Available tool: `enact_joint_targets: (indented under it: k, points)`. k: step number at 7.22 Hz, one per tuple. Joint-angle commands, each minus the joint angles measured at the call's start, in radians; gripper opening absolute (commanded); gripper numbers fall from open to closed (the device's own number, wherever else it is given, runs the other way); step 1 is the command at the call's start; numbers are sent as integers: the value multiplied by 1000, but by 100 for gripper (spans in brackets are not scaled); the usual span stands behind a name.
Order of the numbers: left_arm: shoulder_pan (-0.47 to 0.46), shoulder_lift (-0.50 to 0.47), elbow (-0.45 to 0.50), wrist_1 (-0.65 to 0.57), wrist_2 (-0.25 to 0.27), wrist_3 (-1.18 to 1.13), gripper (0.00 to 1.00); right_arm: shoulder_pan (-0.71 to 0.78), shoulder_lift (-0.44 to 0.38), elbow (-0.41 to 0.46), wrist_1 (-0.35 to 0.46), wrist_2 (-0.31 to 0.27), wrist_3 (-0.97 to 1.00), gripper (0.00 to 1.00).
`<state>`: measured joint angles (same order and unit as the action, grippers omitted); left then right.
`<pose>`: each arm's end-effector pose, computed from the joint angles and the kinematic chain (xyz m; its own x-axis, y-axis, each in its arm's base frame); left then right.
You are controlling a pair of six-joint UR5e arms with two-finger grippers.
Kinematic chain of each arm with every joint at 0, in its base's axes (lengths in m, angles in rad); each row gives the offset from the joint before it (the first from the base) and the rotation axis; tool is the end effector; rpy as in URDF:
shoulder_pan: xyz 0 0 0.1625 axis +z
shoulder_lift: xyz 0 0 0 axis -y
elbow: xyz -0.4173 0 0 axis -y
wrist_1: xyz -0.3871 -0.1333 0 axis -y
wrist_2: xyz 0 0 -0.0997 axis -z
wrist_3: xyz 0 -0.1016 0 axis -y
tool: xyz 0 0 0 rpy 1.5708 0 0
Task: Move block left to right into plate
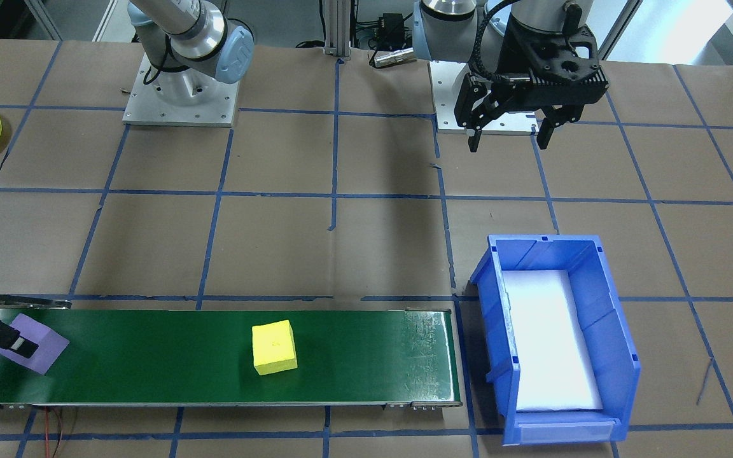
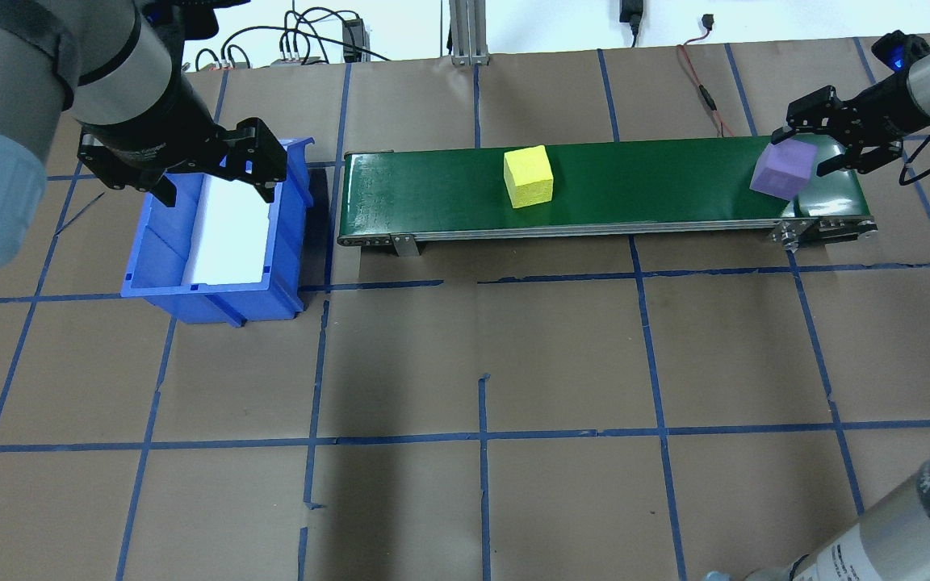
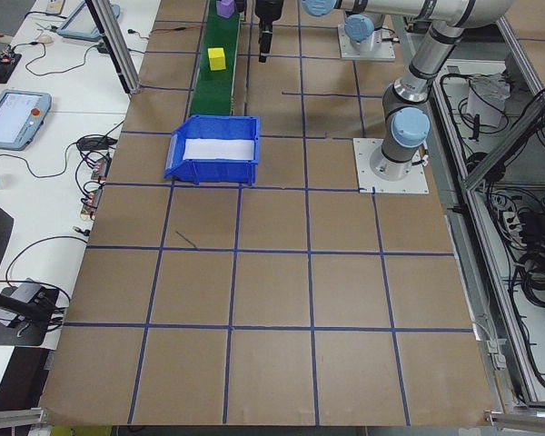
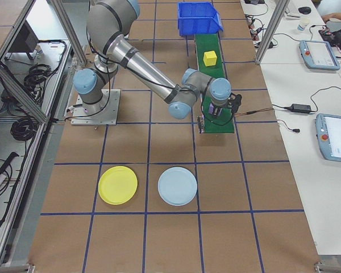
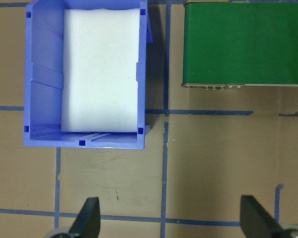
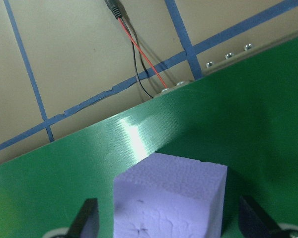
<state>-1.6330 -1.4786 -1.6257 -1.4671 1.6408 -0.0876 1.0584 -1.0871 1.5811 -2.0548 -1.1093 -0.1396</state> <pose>-0.1546 -0.4526 0.5061 -0.9978 -0.0345 -0.0567 -0.0258 0.9889 -0.1460 -0.1551 -0.6398 0.2564 -0.8389 0.3173 -0.4423 0.3772 0.9247 -0.0521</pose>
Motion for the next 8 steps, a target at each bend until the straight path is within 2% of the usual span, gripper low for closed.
enact_joint_targets:
  k: [1, 5, 6, 8]
  points:
    - [2, 0, 1, 1, -1, 5, 100, 0, 13, 0, -11, -4, 20, 100]
    - [33, -5, 1, 14, 2, 86, 100, 0, 15, 2, -21, -20, 21, 98]
    - [82, -6, 0, 11, -4, 124, 100, 0, 16, 5, -27, -49, 9, 83]
    - [111, -17, -3, 2, -44, 129, 100, 0, 13, 8, -21, -90, 18, 44]
